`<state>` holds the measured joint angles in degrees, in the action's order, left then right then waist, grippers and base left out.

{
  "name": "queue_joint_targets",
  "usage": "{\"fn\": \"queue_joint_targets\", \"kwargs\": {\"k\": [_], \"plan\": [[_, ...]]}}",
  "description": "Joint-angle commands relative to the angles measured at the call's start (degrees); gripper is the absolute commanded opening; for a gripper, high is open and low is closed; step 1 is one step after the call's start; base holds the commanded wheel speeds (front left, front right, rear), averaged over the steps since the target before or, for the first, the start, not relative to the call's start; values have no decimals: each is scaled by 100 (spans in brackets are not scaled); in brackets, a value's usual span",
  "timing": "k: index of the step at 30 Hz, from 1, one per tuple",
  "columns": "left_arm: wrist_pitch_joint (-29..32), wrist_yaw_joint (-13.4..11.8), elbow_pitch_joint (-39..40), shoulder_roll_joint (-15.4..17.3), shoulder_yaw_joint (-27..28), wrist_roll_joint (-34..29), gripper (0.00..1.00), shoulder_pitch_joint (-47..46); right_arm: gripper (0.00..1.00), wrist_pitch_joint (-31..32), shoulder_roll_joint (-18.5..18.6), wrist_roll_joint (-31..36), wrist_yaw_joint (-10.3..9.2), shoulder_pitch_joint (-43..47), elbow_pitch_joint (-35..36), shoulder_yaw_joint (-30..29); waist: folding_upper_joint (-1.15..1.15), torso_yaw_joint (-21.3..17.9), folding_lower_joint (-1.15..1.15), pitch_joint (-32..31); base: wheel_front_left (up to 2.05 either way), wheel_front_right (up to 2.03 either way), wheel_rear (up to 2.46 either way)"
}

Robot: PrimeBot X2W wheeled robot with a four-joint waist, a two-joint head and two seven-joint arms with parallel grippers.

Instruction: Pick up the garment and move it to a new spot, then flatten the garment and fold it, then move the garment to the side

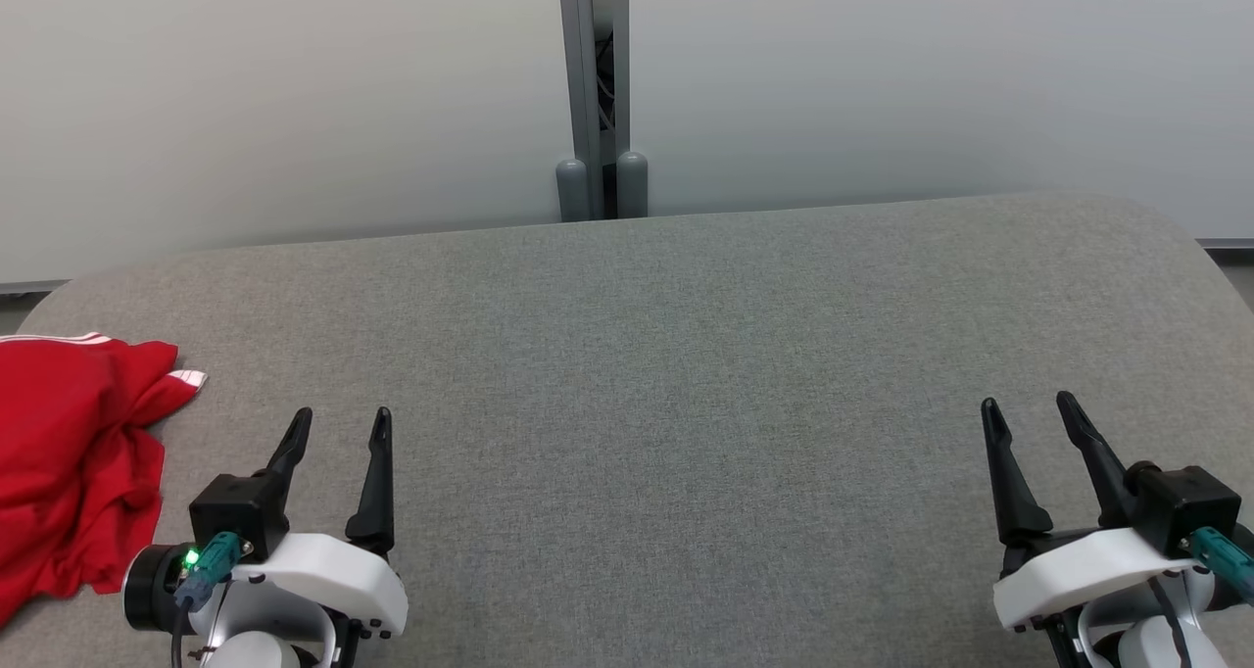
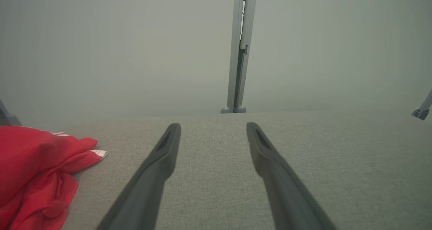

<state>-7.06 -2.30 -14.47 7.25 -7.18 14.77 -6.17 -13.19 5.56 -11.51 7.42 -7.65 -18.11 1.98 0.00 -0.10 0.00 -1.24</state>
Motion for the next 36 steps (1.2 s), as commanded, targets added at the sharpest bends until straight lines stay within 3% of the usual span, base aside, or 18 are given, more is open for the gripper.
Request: {"fn": "queue_joint_targets", "kwargs": {"k": [1,36], "plan": [[48,-47,40,47,20,-119,100,28,100,-95,15,111,12,58,-11,4,0,-1,0,-5,0,0,0],[241,-231,134,114,-67,-129,100,167,100,-103,7,-31,11,77,16,-95,0,22,0,-53,0,0,0]]}}
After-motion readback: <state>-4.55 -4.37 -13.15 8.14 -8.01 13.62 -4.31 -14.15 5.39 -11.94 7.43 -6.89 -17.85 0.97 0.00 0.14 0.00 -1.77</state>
